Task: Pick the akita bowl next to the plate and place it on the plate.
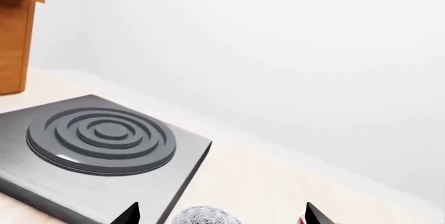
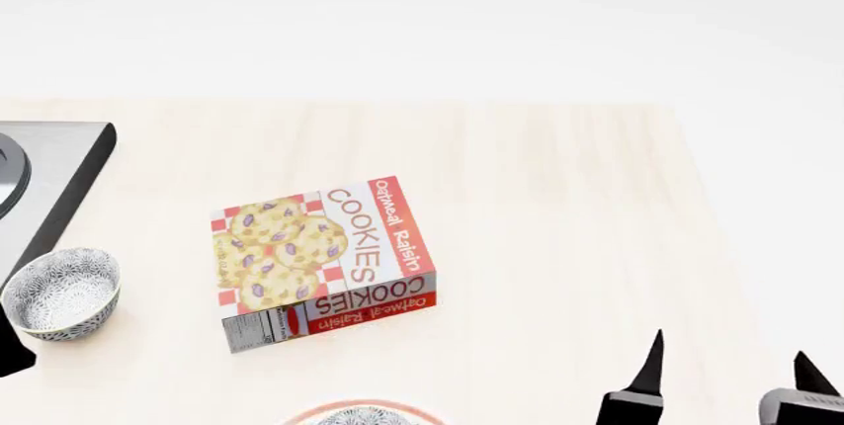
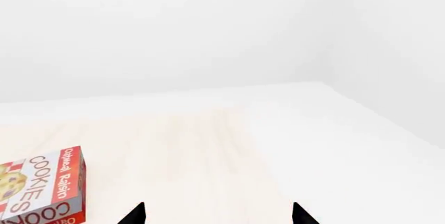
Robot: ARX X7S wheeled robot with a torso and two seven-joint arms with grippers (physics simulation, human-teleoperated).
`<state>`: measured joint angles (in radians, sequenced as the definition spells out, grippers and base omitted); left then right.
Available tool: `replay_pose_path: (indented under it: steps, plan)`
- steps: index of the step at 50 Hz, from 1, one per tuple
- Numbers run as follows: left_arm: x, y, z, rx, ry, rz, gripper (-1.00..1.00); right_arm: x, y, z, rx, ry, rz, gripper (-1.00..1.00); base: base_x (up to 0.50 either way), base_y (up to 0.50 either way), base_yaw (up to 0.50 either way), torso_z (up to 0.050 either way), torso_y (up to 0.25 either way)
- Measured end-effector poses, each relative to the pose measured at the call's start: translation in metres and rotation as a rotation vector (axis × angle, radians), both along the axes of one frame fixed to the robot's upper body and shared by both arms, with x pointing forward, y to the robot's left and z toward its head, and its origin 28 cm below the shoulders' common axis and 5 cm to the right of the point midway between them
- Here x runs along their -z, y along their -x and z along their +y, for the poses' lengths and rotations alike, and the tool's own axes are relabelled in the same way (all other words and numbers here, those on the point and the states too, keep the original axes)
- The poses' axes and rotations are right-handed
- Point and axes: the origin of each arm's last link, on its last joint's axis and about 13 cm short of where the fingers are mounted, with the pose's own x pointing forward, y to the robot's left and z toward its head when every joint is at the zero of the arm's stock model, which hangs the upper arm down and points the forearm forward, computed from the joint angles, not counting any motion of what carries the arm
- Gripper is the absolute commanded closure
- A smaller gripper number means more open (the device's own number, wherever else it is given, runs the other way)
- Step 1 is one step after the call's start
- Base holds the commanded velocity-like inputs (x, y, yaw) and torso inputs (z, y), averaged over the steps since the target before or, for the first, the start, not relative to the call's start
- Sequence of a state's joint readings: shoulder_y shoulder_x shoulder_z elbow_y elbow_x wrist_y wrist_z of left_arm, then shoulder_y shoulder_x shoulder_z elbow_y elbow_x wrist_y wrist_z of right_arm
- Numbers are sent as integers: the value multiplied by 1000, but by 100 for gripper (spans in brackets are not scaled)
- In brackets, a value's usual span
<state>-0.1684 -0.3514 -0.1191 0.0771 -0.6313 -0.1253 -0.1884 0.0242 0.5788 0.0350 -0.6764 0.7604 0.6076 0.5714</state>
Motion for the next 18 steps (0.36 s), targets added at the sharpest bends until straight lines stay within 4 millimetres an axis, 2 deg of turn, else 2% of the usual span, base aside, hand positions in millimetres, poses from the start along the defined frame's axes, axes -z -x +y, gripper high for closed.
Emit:
replay_pose_path:
  steps: [18]
  plan:
    - [-1,2,-1,18,-13,-11,-100,-12,9,-6,65,-9,-53,-100,0,0,0,0,0]
